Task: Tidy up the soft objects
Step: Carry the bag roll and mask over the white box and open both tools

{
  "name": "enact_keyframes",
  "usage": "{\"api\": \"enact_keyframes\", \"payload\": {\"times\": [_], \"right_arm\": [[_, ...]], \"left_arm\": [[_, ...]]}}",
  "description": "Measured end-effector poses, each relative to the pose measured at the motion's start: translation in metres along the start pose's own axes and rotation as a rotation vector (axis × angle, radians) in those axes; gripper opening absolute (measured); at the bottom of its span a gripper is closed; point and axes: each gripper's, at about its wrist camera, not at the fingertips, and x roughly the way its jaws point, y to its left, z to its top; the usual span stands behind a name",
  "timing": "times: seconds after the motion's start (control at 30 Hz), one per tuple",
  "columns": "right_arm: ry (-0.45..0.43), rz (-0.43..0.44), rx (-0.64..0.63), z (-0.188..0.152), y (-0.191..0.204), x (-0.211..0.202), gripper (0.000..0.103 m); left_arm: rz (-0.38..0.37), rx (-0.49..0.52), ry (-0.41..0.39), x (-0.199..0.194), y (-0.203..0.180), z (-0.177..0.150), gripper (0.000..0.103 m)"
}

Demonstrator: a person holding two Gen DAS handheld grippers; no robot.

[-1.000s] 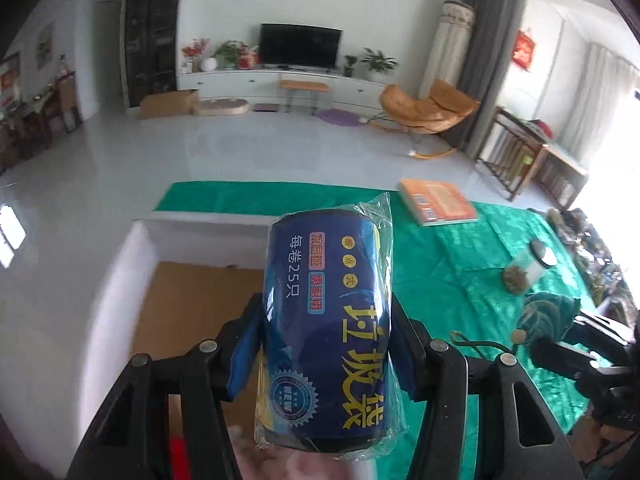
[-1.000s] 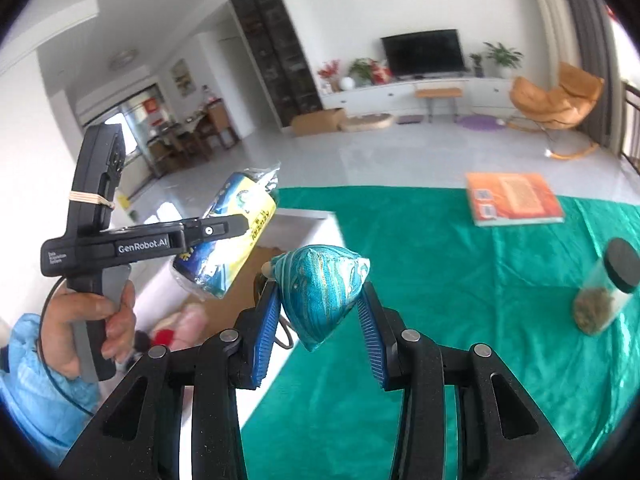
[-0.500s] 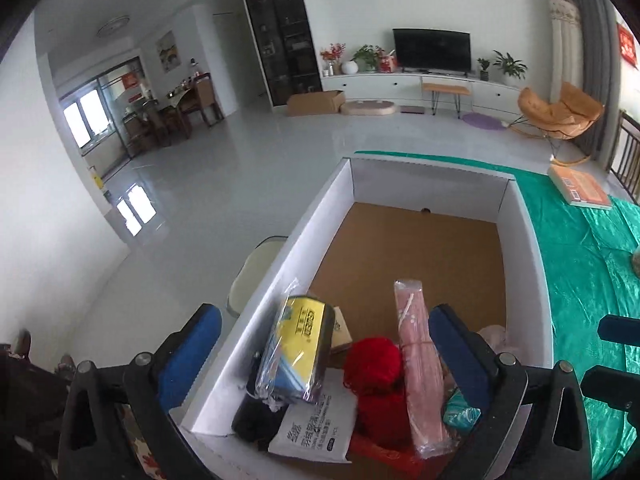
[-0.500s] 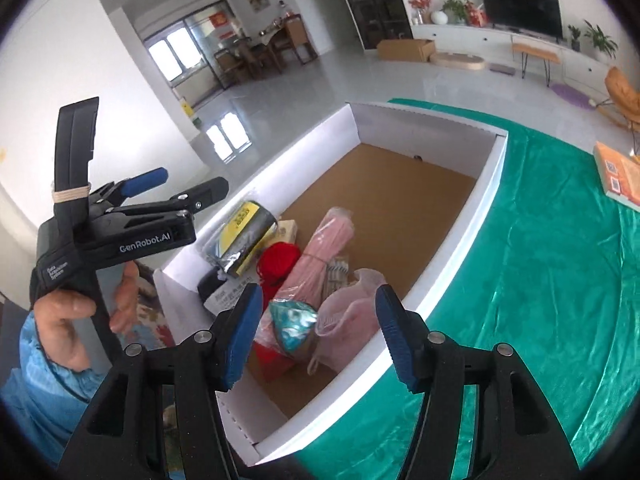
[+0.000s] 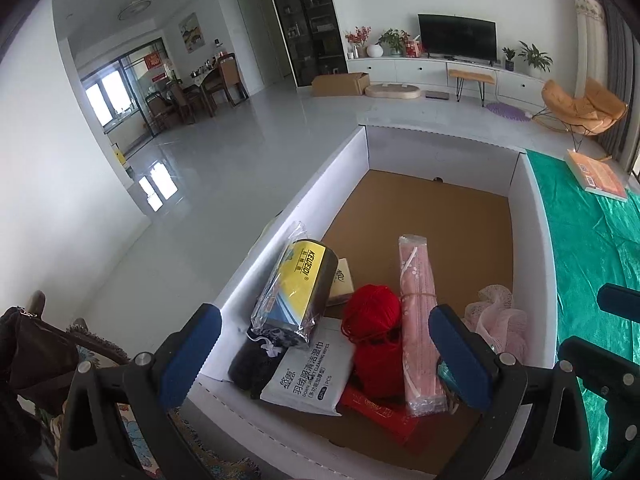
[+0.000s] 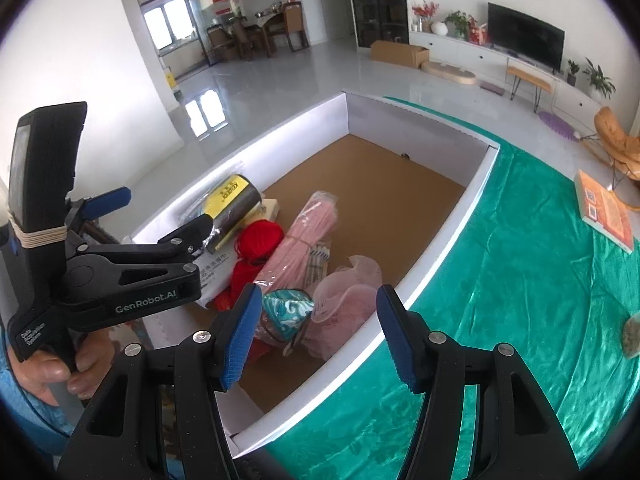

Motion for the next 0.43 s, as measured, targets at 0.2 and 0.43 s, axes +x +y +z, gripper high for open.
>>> {"api": "enact_keyframes", "payload": {"times": [0.2,0.43], "right_arm": [[0.005,-0.012,-0.011,-0.0005,0.0060,-0.0004,0.063],[0.001,-0.014,-0.008,-0.0018,0.0082,-0.0006,0.063]], "left_arm": [[-0.014,-0.013,0.002,-0.0055,0.0007,-0.0041,0.103],[-0.035,-0.023,0.012,-0.0095,0.0019,-0.0098,0.103]]}}
